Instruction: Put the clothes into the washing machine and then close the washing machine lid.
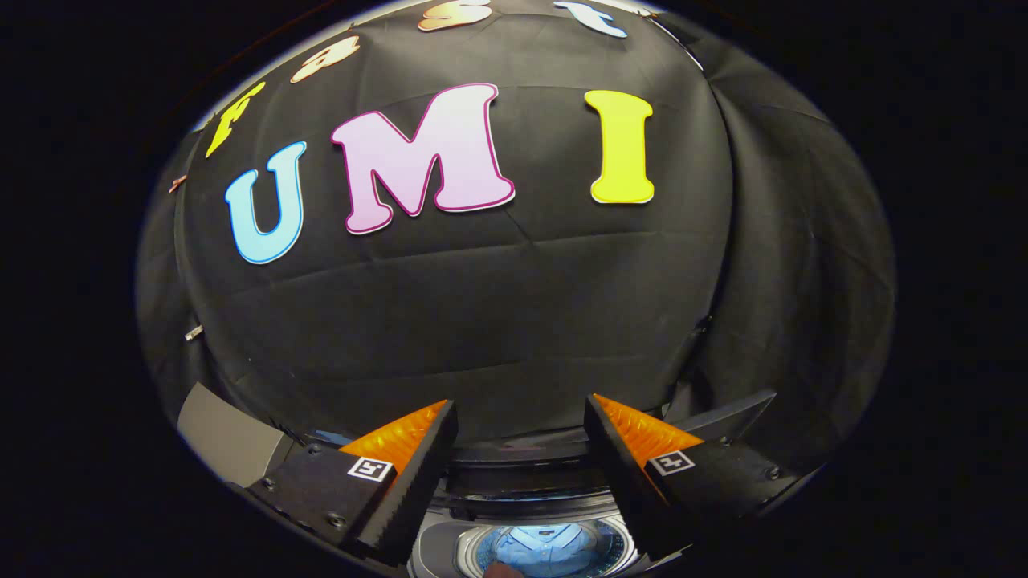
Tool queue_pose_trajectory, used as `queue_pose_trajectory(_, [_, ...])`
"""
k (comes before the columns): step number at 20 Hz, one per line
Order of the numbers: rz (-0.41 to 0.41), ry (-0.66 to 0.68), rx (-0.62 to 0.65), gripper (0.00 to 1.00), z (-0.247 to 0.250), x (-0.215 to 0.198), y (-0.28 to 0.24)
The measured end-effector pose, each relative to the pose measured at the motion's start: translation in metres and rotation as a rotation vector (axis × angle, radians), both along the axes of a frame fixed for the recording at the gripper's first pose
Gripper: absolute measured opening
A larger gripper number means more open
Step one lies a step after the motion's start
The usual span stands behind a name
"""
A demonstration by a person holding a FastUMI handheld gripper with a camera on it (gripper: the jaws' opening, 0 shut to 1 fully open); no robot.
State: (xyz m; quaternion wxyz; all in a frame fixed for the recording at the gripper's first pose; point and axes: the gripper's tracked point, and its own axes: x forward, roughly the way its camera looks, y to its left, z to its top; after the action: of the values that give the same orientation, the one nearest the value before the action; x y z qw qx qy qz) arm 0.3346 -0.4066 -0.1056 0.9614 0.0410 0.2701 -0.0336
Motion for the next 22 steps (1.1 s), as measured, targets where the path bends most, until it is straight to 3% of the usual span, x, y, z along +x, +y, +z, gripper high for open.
queue_pose_trajectory(2, [0.049,0.014,-0.069,1.00,-0.008,0.001,0.007])
queue_pose_trajectory(10, [0.021,-0.018,-0.046,1.00,-0.002,-0.010,0.004])
queue_pose_trajectory(22, [0.012,-0.039,-0.066,1.00,0.002,-0.070,0.005])
